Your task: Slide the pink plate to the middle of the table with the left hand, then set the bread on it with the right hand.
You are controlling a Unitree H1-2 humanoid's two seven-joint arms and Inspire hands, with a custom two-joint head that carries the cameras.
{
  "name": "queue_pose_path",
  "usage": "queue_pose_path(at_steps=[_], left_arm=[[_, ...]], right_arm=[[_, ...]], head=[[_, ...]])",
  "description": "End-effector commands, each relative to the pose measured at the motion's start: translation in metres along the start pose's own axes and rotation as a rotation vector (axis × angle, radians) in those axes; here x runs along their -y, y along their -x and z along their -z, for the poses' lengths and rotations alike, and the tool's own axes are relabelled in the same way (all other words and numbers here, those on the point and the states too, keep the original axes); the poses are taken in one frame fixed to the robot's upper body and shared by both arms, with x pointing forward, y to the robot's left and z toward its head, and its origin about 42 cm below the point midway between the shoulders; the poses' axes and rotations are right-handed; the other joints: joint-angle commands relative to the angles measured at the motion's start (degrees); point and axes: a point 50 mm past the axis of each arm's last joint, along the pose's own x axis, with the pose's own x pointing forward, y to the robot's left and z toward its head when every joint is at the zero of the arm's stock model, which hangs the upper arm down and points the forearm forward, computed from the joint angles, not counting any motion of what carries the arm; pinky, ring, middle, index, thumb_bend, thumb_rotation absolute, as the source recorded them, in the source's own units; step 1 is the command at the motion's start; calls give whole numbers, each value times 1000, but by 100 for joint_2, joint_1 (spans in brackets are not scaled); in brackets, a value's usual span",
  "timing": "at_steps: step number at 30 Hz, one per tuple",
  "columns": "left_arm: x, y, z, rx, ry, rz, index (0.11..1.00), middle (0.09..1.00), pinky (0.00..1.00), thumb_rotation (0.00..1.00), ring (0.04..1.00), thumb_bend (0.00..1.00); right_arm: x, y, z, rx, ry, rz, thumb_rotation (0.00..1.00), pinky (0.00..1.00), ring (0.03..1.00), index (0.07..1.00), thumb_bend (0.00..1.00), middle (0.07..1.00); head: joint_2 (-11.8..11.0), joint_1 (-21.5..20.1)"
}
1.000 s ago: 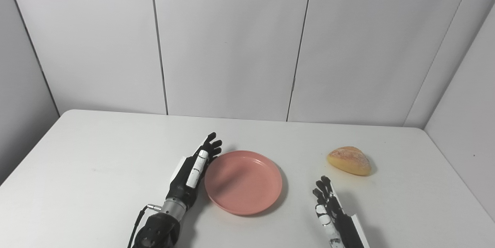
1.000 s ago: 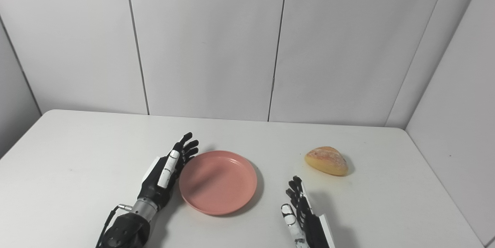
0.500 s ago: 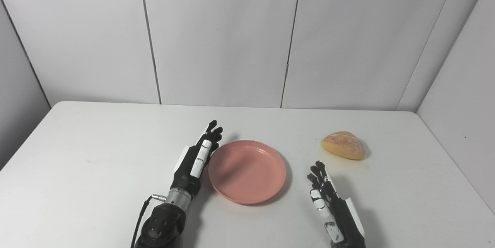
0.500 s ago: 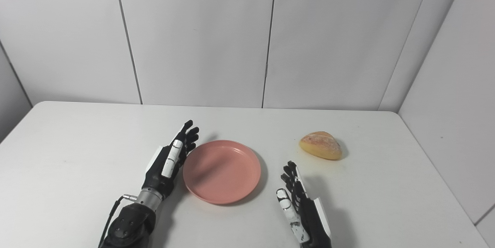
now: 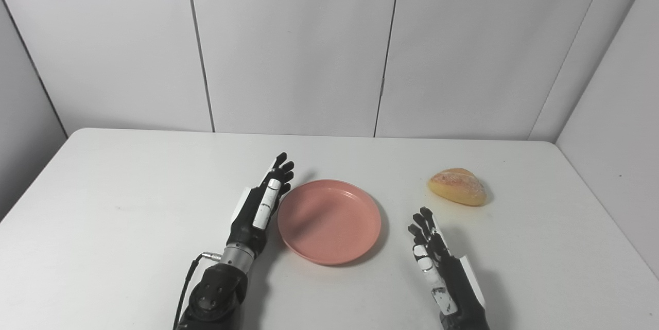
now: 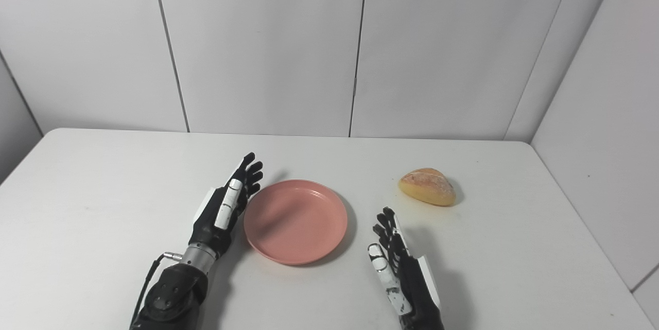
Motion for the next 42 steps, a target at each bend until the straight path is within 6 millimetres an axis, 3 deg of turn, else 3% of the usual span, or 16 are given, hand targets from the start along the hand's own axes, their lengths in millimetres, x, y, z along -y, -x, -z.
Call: queue_pose_path(at_steps=[1, 8, 17, 22, 27, 33, 42], left_arm=[[9, 16, 20, -43, 21, -12, 979, 968, 972, 1000, 967, 669], [10, 11, 18, -52, 22, -40, 982, 975, 985, 1000, 971, 662], [13, -1, 14, -40, 12, -67, 977, 970, 974, 1000, 960, 641], [11, -5, 15, -38, 10, -66, 980, 971, 970, 1000, 964, 634], [12, -7, 15, -46, 15, -69, 981, 971, 968, 1000, 963, 645], [12, -8, 16, -51, 11, -59, 985, 974, 967, 1000, 965, 646], [7, -8, 20, -61, 4, -61, 985, 971, 969, 1000, 965, 646]], right_arm=[[0, -9, -11, 58, -9, 1, 880, 978, 943, 997, 619, 968], [5, -8, -13, 65, 10, 16, 880, 971, 952, 994, 626, 971], [28, -17, -31, 122, -36, 97, 771, 1000, 962, 989, 626, 970], [48, -25, -55, 224, 80, 131, 784, 999, 954, 981, 617, 958], [68, -34, -73, 309, 191, 139, 752, 949, 932, 967, 697, 943], [82, -44, -90, 391, 264, 136, 721, 909, 918, 952, 680, 921], [104, -65, -108, 362, 432, 154, 754, 870, 911, 936, 707, 920]], head=[[9, -5], [-2, -77], [2, -172], [-21, -157], [-67, -154], [-102, -172], [-196, -303]])
